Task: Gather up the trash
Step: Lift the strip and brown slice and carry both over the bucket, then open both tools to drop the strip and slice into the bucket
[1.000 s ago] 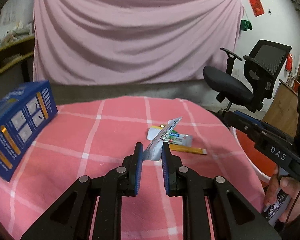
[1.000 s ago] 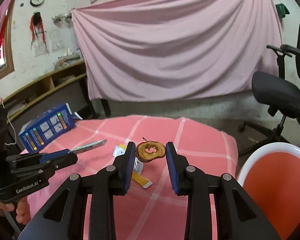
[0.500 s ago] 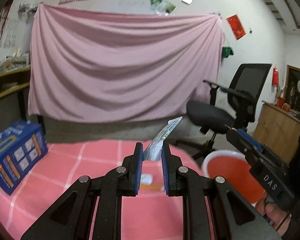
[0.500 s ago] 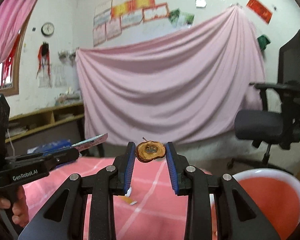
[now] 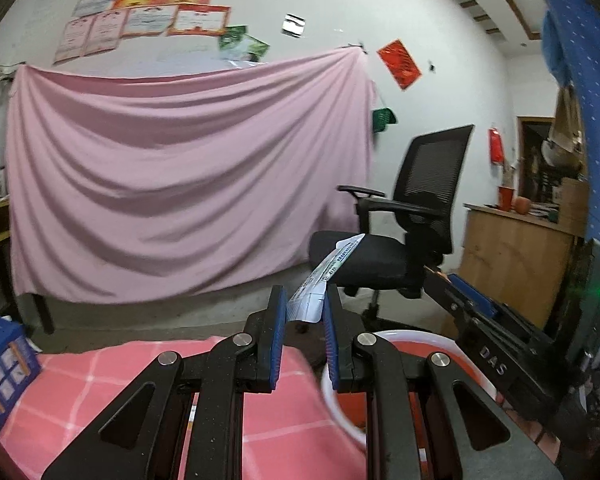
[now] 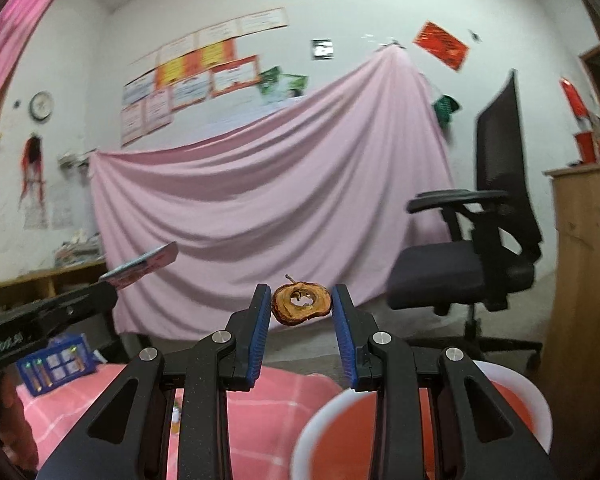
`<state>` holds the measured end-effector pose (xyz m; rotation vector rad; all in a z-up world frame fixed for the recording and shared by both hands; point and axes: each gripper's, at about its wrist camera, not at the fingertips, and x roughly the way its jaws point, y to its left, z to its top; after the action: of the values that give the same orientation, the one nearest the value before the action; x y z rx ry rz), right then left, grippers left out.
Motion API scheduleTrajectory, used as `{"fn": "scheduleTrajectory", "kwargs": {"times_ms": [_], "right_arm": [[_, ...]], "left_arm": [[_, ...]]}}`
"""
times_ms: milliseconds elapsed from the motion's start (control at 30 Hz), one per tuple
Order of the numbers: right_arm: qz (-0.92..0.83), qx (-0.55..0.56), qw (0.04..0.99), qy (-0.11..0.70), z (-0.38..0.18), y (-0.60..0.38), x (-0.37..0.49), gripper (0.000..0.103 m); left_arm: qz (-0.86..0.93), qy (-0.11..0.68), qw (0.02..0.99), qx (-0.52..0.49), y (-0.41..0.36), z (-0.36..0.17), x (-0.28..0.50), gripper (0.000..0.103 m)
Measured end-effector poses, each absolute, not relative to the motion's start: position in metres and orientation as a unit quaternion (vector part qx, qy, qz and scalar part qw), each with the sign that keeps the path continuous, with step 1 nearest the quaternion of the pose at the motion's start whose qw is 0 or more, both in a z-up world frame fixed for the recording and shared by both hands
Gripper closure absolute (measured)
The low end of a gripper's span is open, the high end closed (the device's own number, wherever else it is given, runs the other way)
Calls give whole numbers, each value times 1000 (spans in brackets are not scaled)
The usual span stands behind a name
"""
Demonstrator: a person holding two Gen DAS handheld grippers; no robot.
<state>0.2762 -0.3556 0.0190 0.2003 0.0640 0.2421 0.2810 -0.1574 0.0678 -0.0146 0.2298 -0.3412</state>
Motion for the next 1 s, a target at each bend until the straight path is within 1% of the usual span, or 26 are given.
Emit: {"fn": "scheduleTrajectory", "kwargs": {"times_ms": [100, 333, 600, 700, 900, 1000], "right_arm": [[104, 116, 987, 44, 15, -373, 278, 74], [80, 117, 987, 75, 5, -396, 279, 74], [55, 143, 980, 126, -7, -409, 291, 74], [52, 149, 977, 143, -11, -410, 295, 73], [51, 148, 974, 161, -14, -406, 298, 66], [52, 149, 973, 166, -15, -406, 299, 59]], "left_arm": [[-186, 123, 975, -7, -175, 65, 288, 88], [-209, 162, 964, -10, -206, 50, 304, 88], [-218, 230, 948, -11, -228, 27, 328, 88], [-232, 267, 935, -13, -234, 18, 337, 88], [-246, 310, 918, -24, -241, 6, 346, 87], [-246, 325, 913, -23, -238, 3, 347, 87]]}}
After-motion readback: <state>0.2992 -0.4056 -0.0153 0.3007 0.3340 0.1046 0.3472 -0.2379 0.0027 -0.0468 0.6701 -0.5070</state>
